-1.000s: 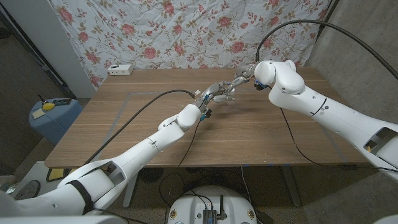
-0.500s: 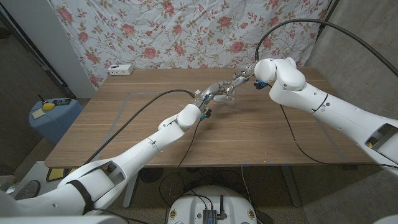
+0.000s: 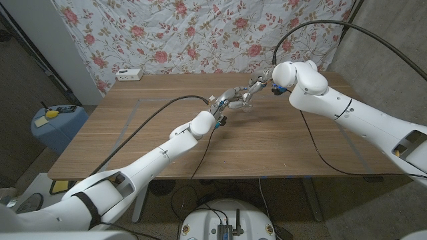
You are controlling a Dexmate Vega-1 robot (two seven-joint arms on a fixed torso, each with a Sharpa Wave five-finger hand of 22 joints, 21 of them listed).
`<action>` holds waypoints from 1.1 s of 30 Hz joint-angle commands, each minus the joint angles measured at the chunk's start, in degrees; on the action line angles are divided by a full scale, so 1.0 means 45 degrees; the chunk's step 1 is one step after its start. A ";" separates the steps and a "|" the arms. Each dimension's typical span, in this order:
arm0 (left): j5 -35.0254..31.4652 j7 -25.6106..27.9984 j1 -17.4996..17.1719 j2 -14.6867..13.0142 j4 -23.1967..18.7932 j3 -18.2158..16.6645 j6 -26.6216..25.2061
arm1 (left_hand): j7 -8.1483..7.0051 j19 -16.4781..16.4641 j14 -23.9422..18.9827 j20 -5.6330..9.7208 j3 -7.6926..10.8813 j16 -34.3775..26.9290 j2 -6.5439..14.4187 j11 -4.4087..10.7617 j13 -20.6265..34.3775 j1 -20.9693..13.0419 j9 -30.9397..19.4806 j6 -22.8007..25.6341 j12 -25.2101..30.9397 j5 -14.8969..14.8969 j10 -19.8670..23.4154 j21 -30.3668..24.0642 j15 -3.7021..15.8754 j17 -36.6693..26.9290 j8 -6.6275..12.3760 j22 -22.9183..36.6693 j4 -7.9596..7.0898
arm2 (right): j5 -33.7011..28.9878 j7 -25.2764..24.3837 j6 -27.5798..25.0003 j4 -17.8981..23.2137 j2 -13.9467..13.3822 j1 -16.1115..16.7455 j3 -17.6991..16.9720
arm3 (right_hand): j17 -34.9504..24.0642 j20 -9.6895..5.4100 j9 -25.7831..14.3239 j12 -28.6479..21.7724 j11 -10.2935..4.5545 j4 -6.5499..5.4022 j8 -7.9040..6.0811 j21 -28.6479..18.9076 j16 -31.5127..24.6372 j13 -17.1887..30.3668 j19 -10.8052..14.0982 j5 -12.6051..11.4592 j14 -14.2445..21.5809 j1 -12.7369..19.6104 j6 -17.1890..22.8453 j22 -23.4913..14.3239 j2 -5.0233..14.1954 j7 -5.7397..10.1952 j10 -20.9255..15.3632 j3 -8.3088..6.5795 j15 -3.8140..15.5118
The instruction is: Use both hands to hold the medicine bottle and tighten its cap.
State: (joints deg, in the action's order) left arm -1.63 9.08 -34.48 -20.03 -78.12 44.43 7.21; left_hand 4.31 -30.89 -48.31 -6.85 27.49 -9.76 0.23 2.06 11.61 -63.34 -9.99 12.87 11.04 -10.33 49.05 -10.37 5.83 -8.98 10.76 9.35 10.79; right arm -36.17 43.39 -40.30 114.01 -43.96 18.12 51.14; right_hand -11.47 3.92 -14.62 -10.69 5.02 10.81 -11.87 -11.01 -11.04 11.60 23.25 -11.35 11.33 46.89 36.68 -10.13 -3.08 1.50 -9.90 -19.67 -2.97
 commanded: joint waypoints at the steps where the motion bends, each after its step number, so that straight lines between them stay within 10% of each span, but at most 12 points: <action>1: -0.0016 -0.0016 0.0014 -0.0004 0.0008 0.0006 0.0030 | 0.0018 0.0100 -0.0015 -0.0020 0.0465 -0.0054 0.0120 0.1337 0.0021 -0.0032 -0.0022 0.0012 0.0129 -0.0089 0.1390 -0.0034 0.0743 -0.0054 -0.0028 0.0022 -0.0417 | 0.0291 -0.0284 0.0130 -0.0118 -0.0020 -0.0056 0.0014 | 0.0007 -0.0004 -0.0004 -0.0114 -0.0040 -0.0046 -0.0173 -0.0079 -0.0089 0.0060 -0.0019 -0.0051 0.0035 0.0356 0.0279 -0.0001 0.0020 0.0224 -0.0096 -0.0216 0.0080; 33: -0.0036 0.0042 -0.0191 -0.0158 -0.0347 -0.0051 -0.0123 | 0.0004 0.0100 0.0006 -0.0015 0.0475 -0.0043 0.0116 0.1338 0.0020 -0.0034 -0.0022 0.0012 0.0133 -0.0090 0.1401 -0.0038 0.0731 -0.0055 -0.0024 0.0022 -0.0408 | 0.0696 -0.1016 -0.0092 0.0000 -0.0106 0.0127 0.0023 | -0.0094 -0.0219 0.0167 -0.0396 -0.0287 -0.0459 -0.0900 -0.0233 -0.0342 0.0031 0.0428 0.0072 0.0585 0.0272 0.2381 -0.0013 0.0124 0.0673 -0.1046 -0.0438 0.0409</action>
State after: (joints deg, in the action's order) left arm -1.70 9.02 -34.98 -20.46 -79.03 44.34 7.15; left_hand 4.32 -30.89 -48.31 -6.85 27.49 -9.76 0.23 2.16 11.61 -63.34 -9.99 12.87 11.19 -10.45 48.95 -10.37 5.83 -8.98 10.76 9.35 10.79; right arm -33.32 40.09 -40.11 113.55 -44.21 18.13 51.19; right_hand -11.61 3.08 -13.68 -11.94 3.69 9.08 -15.30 -11.75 -12.10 11.59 24.51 -11.35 13.51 48.40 46.60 -10.14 -2.82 4.62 -13.94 -21.51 -1.23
